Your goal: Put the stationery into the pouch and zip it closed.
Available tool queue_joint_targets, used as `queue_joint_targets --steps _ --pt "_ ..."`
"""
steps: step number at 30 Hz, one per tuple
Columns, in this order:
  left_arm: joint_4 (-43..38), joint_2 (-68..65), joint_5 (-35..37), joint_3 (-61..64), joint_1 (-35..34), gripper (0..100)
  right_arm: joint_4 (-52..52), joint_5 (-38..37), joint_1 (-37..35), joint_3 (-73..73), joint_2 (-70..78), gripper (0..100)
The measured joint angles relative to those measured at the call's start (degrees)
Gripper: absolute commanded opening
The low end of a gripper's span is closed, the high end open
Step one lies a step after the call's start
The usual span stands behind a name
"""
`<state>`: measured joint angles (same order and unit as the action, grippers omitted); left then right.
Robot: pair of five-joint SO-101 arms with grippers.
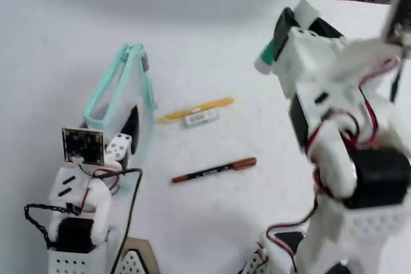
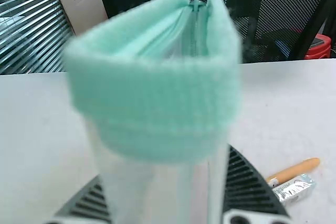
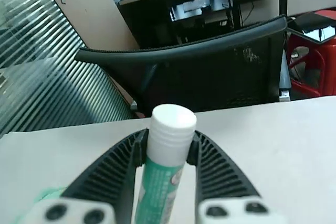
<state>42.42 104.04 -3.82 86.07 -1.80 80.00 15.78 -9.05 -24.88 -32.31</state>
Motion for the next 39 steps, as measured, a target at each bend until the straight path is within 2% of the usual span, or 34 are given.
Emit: queue_joint_targets --steps 7,14,22,25,30,34,39 --pt "0.00 0.00 0.00 0.00 0.00 20 2.90 -0.09 0.00 2.29 -7.65 1.8" --pt "0.00 0.00 0.00 0.00 0.00 20 2.99 -0.09 0.09 14.68 -22.95 1.9" --pt "0.00 0.00 0.00 0.00 0.00 20 -15.03 -0.09 -0.35 40.09 -36.48 1.9" --pt "0.00 0.00 0.00 0.00 0.00 20 -22.07 -2.64 -4.84 48.62 -38.15 1.8" --pt "0.00 0.00 0.00 0.00 0.00 20 -29.10 -9.14 -17.93 51.08 -40.26 1.8" --pt "0.00 0.00 0.00 0.00 0.00 20 -37.27 -10.02 -24.35 54.59 -39.74 1.8" --pt "0.00 0.00 0.00 0.00 0.00 20 -53.63 -10.46 -30.15 62.77 -39.82 1.8"
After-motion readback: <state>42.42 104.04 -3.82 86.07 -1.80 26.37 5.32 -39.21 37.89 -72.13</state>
